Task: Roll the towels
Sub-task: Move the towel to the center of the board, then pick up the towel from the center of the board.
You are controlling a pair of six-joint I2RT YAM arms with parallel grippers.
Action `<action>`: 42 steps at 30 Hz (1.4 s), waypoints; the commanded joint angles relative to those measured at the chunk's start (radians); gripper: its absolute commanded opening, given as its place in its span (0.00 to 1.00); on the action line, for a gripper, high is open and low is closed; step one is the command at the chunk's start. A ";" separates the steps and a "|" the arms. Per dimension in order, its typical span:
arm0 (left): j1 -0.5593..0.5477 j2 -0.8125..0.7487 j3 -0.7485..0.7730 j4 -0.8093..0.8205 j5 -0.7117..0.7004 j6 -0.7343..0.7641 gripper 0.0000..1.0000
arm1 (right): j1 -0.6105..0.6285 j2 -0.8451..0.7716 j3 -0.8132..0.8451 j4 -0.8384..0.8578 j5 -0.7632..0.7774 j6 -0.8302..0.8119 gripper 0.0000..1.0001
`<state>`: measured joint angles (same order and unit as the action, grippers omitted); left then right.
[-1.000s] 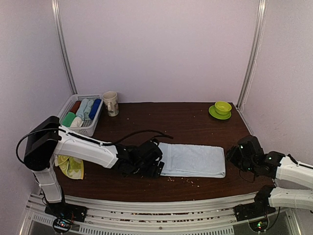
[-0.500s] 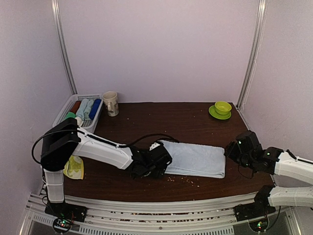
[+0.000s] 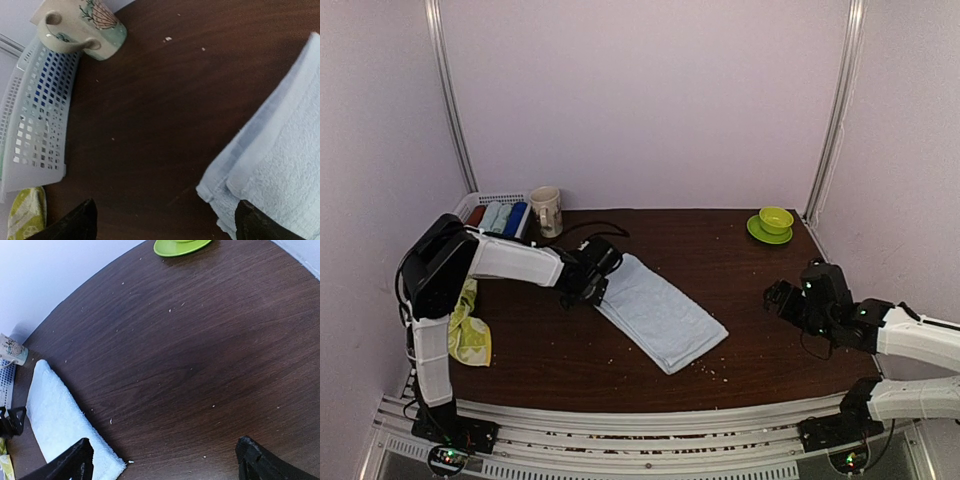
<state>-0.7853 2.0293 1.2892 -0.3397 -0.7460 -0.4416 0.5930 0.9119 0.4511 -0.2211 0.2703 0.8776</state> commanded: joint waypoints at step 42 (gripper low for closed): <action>-0.503 -0.055 -0.018 0.166 0.470 0.362 0.85 | 0.026 0.022 0.110 0.028 -0.128 -0.257 0.99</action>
<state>-1.2968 1.9503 1.2404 -0.1600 -0.2550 -0.1017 0.6220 0.9417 0.5671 -0.1928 0.1383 0.6361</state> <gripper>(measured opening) 0.859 0.996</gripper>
